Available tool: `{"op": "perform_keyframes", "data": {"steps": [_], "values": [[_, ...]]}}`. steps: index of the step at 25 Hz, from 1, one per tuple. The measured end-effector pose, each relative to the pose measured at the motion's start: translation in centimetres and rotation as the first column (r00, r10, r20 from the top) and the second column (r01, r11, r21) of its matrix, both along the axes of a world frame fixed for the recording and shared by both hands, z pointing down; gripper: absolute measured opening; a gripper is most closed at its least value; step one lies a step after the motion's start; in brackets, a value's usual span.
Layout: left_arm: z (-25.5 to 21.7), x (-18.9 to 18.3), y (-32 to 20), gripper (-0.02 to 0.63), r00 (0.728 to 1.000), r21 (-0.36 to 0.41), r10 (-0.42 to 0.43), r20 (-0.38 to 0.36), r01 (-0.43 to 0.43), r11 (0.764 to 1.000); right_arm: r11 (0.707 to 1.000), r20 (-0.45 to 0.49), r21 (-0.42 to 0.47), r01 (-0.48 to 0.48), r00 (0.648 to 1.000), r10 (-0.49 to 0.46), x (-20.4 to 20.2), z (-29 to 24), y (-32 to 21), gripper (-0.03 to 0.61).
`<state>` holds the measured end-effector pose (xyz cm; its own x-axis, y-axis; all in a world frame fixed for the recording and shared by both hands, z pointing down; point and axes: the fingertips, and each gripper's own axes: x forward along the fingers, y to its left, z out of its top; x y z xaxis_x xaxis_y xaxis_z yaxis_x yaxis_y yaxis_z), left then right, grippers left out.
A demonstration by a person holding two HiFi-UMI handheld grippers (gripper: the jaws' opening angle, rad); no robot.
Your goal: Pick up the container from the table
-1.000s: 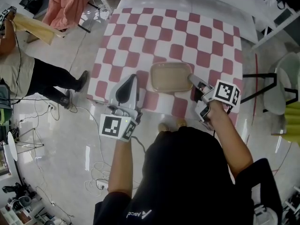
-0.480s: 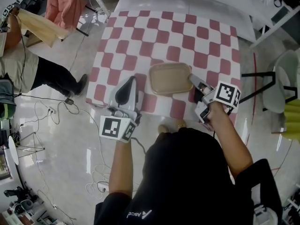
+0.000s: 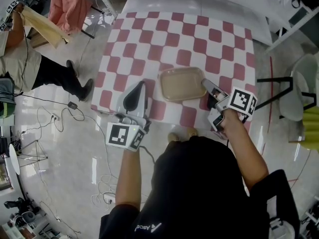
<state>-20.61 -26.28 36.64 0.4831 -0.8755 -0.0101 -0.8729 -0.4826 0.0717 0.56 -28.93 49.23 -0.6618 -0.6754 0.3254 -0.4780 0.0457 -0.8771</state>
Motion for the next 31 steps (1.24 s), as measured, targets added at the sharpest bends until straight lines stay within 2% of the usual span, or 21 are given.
{"op": "perform_keyframes", "data": {"steps": [10,31], "values": [[0.20,0.70,0.18,0.011,1.000,-0.010,0.005,0.007,-0.005,1.000,0.999,0.004,0.030,0.012,1.000,-0.012,0.39,-0.23,-0.04,0.066],[0.25,0.77,0.50,0.011,1.000,-0.017,-0.004,0.012,0.004,1.000,1.000,-0.005,-0.004,0.001,1.000,-0.001,0.81,0.47,0.43,0.054]]}}
